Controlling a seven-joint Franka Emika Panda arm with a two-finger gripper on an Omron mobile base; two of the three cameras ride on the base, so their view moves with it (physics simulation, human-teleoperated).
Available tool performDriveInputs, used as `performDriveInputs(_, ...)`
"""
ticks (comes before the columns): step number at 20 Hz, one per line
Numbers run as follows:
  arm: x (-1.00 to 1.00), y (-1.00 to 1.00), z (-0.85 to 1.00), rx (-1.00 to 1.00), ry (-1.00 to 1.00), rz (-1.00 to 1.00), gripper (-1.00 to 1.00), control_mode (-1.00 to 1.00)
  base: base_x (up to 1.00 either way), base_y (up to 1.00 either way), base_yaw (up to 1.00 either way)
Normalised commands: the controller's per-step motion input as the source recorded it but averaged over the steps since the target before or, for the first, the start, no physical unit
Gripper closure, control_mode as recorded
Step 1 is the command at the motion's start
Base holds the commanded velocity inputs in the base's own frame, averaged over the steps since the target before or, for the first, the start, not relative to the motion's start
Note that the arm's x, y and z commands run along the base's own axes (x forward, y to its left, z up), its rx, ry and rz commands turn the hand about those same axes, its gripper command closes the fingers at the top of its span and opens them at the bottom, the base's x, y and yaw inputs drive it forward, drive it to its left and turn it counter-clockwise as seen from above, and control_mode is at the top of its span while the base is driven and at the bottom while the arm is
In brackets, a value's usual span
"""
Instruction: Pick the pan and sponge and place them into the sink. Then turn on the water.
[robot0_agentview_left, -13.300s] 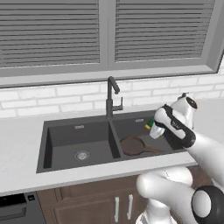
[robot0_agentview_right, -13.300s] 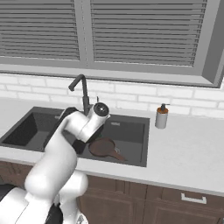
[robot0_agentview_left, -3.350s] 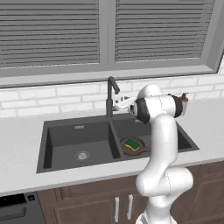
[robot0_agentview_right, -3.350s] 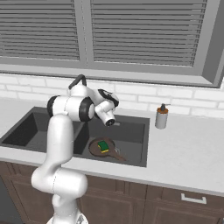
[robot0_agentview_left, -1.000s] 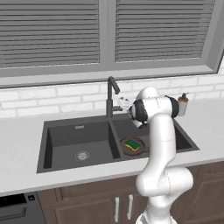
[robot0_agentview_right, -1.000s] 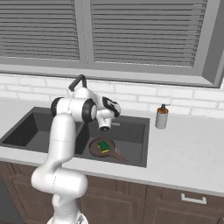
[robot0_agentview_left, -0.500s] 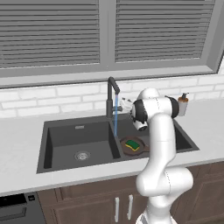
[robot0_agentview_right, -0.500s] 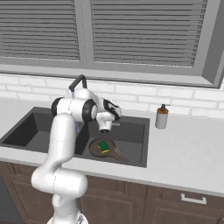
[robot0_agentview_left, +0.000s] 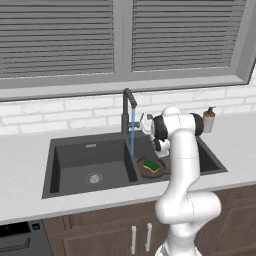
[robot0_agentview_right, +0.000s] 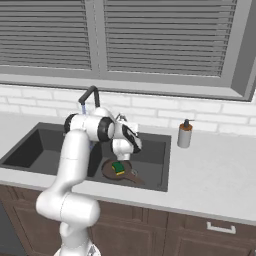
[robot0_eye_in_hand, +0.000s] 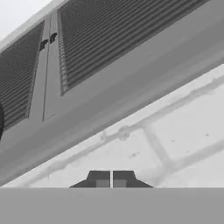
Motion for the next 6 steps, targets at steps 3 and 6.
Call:
performDriveInputs(3,-0.01,-1.00,-0.06,0.09,0.11,-0.03,1.00,-1.00,0.00,0.00,0.00)
performDriveInputs(6,-0.13,-1.00,0.49,0.22,0.00,0.00,1.00,-1.00,0.00,0.00,0.00)
